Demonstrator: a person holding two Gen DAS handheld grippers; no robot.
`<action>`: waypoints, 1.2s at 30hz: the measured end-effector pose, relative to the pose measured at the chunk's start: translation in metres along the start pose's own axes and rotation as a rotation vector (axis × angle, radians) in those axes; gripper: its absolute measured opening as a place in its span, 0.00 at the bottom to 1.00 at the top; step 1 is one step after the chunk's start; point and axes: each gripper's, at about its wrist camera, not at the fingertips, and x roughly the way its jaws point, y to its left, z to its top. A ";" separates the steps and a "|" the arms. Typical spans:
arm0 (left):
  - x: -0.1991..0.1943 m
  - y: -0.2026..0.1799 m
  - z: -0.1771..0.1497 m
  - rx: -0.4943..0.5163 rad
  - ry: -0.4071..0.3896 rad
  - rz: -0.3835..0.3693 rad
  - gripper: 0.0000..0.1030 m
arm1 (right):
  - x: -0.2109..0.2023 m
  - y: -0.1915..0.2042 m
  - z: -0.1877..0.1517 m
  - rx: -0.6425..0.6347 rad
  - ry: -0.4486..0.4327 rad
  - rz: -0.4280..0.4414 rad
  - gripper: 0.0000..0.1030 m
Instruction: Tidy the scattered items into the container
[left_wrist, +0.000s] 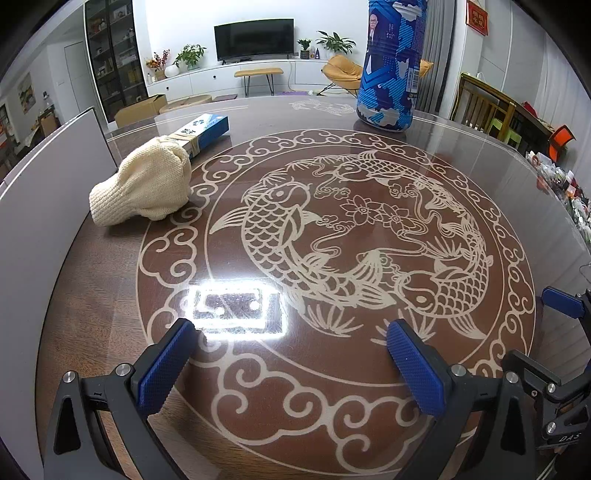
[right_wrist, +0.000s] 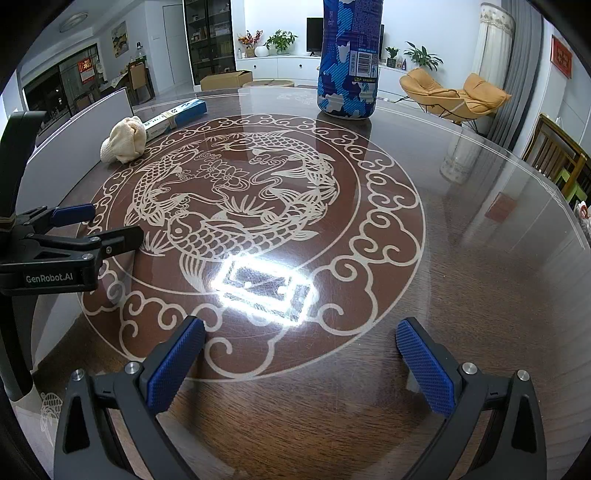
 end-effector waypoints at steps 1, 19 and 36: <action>0.000 0.000 0.000 0.000 0.000 0.000 1.00 | 0.000 0.000 0.000 0.000 -0.001 0.000 1.00; -0.001 0.000 0.000 0.001 -0.001 0.000 1.00 | 0.000 0.000 0.000 0.003 -0.006 -0.001 1.00; -0.001 0.000 0.000 0.001 -0.002 0.000 1.00 | 0.000 0.000 0.000 0.005 -0.010 -0.002 1.00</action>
